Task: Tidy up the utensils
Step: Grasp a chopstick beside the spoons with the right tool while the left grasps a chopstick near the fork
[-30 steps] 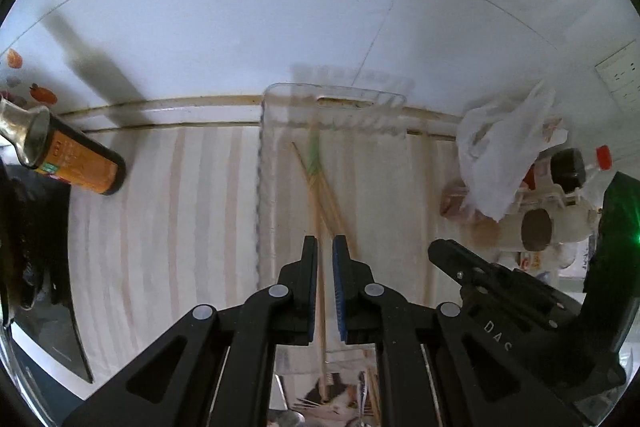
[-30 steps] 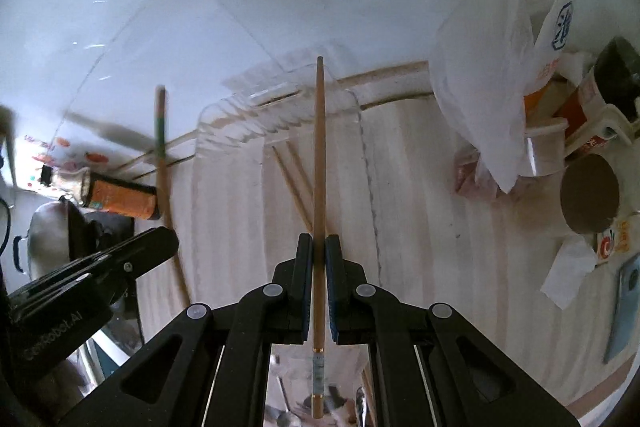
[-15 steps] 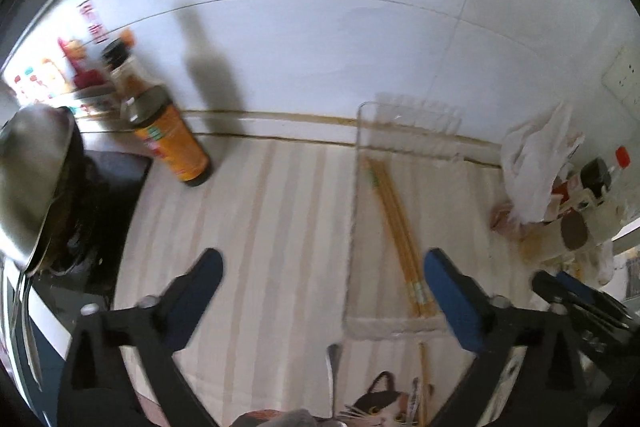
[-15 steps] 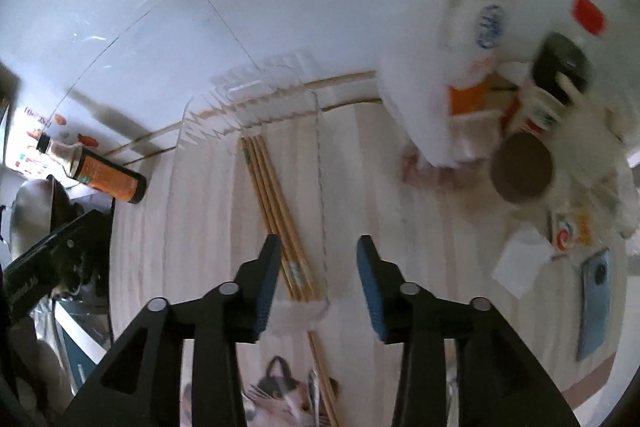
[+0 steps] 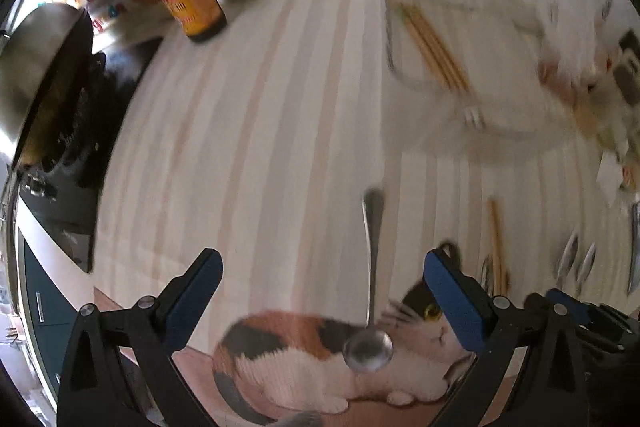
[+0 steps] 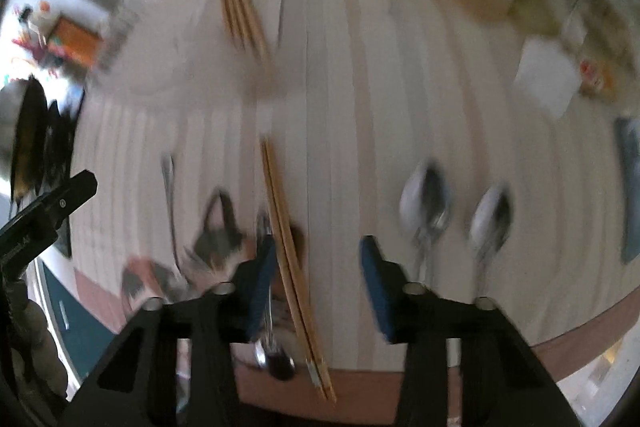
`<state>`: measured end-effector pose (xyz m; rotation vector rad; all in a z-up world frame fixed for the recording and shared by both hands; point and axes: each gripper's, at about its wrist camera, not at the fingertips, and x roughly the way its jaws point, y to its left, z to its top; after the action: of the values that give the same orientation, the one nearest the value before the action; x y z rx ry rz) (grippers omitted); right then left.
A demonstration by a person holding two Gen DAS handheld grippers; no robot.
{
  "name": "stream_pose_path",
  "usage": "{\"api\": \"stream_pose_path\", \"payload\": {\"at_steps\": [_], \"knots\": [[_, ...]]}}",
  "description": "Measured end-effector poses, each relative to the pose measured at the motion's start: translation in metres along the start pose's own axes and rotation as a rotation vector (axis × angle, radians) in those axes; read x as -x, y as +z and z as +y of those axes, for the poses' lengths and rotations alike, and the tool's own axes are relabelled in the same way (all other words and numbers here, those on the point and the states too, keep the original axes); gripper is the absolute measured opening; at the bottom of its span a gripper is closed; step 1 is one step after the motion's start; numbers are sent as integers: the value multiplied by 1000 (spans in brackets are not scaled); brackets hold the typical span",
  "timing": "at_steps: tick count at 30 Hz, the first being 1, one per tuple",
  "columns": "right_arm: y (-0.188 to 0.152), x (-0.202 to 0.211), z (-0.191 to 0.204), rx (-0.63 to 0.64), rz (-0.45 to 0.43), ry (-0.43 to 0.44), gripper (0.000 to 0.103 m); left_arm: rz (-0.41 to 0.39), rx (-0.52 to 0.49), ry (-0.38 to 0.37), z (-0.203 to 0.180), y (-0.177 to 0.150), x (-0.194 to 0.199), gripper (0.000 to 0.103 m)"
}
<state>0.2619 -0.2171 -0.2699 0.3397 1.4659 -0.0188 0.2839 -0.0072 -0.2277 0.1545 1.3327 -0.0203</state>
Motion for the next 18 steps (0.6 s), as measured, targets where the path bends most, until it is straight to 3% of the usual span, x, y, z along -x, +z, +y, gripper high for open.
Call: {"api": "stream_pose_path", "payload": {"at_steps": [5,8,11,14,15,18], "knots": [[-16,-27,7,48,61,3,23,32,-11,-2,-9,-12,-10,103],[-21,-37,7,84,73,-11,6,35,-31,-8,-16,-20,-10,103],[-22,-35,-1,59,71,-35,6,42,-54,-33,-31,-27,-7,102],[-27,-30,-23,7,54,-87,6,69,-73,-107,-52,-35,-3,101],[-29,-28,-34,-20,58,-89,6,91,-83,-151,-62,-38,-4,94],[-37,-24,-60,-70,66,-105,6,179,-109,-278,-91,-46,-9,56]]}}
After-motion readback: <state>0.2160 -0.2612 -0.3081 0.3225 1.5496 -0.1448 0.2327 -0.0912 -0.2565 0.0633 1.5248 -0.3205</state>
